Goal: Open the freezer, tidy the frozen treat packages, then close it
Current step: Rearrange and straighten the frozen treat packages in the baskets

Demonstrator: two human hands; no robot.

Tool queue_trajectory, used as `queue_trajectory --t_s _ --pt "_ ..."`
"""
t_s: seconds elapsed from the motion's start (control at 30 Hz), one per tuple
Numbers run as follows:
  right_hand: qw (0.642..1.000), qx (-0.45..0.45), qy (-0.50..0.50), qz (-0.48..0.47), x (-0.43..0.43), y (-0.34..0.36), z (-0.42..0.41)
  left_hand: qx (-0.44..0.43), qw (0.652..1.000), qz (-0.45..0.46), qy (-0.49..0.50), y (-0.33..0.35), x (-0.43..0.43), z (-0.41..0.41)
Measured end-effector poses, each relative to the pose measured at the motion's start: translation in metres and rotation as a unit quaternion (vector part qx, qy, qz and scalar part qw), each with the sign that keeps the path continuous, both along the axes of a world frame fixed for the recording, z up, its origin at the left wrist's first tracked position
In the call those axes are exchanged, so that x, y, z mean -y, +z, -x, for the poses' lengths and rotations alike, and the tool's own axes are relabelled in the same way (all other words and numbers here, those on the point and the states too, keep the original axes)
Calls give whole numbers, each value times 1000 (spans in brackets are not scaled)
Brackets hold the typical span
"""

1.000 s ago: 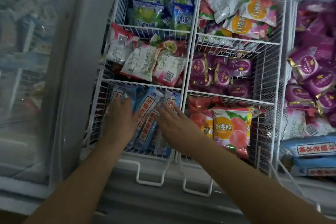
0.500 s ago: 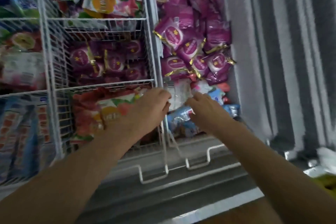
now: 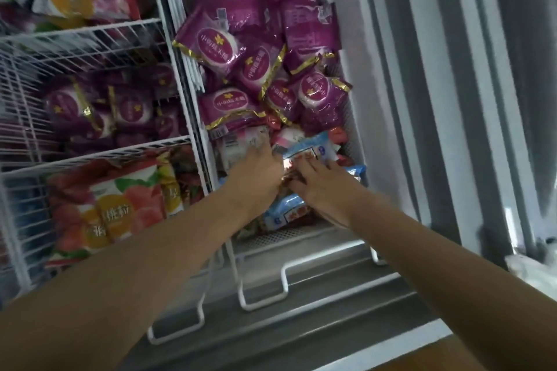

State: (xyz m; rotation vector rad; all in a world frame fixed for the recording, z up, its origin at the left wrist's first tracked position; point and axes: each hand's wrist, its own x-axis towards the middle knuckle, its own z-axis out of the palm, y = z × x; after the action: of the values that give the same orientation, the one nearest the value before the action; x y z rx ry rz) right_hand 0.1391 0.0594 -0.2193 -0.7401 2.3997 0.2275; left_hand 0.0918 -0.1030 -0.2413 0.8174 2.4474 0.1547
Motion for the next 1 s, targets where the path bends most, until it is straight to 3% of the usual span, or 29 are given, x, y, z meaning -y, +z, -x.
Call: queue_trajectory --t_s 0.17,0.3,0.43,0.57,0.77,0.9,1.0 --pt "994 -19 -99 37 2 12 16 -11 993 -69 90 27 23 24" --pt "990 -37 -94 101 29 31 31 -31 970 -139 196 57 76 33" --pt "980 -49 -34 191 100 47 47 -4 940 -110 323 81 169 20" --pt "961 -61 63 262 202 54 60 33 878 -106 466 99 278 -11" --pt "946 -19 195 259 367 49 63 47 792 -38 608 101 430 -50" --pt "934 -17 255 250 452 31 55 61 785 -46 614 75 483 -66" --pt "934 14 285 213 488 8 49 75 838 57 537 46 494 -65"
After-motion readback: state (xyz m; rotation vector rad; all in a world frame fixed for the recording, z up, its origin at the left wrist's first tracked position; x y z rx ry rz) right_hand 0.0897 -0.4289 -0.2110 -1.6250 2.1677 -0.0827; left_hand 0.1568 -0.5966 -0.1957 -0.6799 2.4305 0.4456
